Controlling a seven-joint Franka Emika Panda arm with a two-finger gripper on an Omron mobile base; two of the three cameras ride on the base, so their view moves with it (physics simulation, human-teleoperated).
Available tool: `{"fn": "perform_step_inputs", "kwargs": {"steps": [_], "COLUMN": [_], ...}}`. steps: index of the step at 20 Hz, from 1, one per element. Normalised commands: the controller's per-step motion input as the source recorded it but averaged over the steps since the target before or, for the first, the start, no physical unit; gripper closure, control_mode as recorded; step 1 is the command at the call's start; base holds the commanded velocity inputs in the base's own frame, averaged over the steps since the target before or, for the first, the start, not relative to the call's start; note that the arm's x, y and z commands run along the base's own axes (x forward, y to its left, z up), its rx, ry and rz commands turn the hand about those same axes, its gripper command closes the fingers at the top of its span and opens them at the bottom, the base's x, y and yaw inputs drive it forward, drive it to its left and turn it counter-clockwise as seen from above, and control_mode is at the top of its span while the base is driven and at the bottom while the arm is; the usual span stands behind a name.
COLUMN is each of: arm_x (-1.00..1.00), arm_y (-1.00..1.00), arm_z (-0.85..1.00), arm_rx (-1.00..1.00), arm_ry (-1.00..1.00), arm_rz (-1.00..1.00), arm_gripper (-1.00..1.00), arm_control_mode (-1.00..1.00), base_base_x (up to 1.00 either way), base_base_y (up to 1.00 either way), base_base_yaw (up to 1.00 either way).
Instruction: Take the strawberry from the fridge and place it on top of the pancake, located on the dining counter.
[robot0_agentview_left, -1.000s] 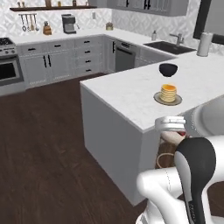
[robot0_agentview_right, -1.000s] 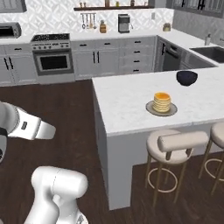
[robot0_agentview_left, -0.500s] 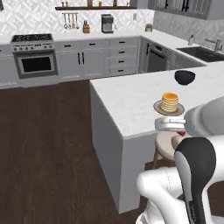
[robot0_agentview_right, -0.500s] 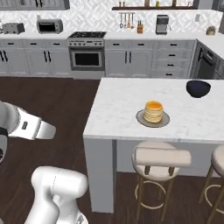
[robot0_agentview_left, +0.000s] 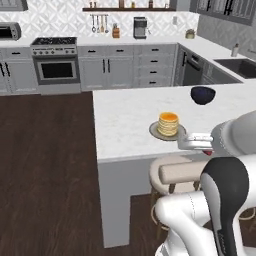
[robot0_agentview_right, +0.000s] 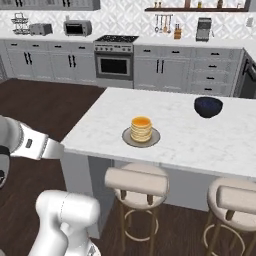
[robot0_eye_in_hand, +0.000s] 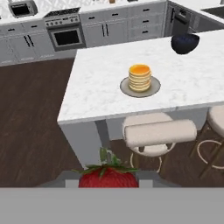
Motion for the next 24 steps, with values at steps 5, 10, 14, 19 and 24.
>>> {"fn": "perform_step_inputs", "kwargs": {"steps": [5, 10, 14, 19, 24], "arm_x": [0.0, 0.0, 0.0, 0.58, 1.0], "arm_y": [0.0, 0.0, 0.0, -0.29, -0.2], "arm_z": [0.0, 0.0, 0.0, 0.0, -0.24], "arm_rx": [0.0, 0.0, 0.0, 0.07, 0.02], "arm_ry": [0.0, 0.0, 0.0, 0.13, 0.3], "arm_rz": [0.0, 0.0, 0.0, 0.0, 0.0], "arm_gripper": [1.0, 1.0, 1.0, 1.0, 1.0], "arm_control_mode": [1.0, 1.0, 1.0, -1.0, -1.0], "base_base_x": [0.28, 0.69, 0.65, 0.28, 0.0], "base_base_y": [-0.44, -0.19, -0.5, -0.18, 0.0], "base_base_yaw": [-0.01, -0.01, 0.0, 0.0, 0.0]}}
